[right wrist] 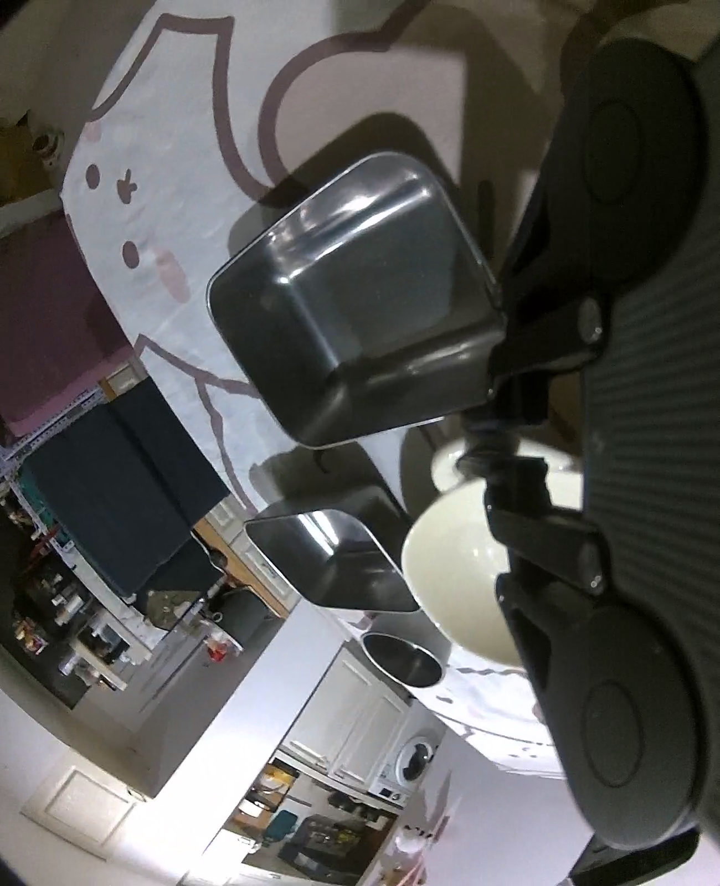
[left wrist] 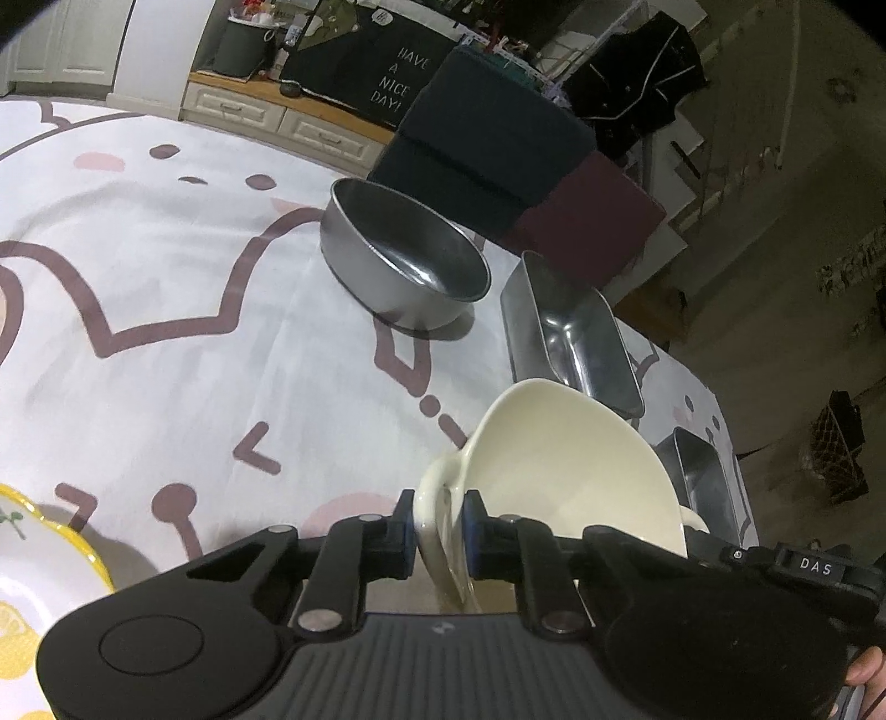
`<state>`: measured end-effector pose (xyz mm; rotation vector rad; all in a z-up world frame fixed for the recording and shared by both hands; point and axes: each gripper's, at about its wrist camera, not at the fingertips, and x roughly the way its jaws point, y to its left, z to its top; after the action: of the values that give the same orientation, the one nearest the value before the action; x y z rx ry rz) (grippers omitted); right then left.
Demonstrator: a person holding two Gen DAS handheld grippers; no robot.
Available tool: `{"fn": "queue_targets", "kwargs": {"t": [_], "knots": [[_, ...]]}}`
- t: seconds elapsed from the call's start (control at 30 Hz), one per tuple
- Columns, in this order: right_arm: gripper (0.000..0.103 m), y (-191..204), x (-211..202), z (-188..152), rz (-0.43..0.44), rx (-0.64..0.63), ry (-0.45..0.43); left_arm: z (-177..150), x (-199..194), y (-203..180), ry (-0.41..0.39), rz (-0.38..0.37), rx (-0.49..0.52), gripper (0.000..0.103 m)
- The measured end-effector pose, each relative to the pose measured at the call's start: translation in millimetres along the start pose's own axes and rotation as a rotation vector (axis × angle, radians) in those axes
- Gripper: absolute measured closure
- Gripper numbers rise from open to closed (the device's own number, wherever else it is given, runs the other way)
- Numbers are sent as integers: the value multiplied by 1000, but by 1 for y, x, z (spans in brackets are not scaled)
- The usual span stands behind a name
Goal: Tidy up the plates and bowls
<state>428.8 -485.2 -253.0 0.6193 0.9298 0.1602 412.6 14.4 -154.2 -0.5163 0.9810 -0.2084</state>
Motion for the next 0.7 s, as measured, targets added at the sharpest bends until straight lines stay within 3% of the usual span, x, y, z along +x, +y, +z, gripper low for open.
{"fn": "queue_targets", "kwargs": {"t": [0.23, 0.47, 0.67, 0.7], "knots": [[92, 17, -1, -13, -21, -72, 65, -4, -18, 15, 71, 35, 10, 85], [88, 34, 6, -20, 14, -210, 146, 0, -21, 30, 124, -4, -9, 86], [86, 25, 11, -14, 74, -195, 159, 2, -21, 36, 136, -30, -20, 83], [82, 22, 11, -12, 84, -183, 160, 2, -22, 37, 137, -32, -18, 82]]}}
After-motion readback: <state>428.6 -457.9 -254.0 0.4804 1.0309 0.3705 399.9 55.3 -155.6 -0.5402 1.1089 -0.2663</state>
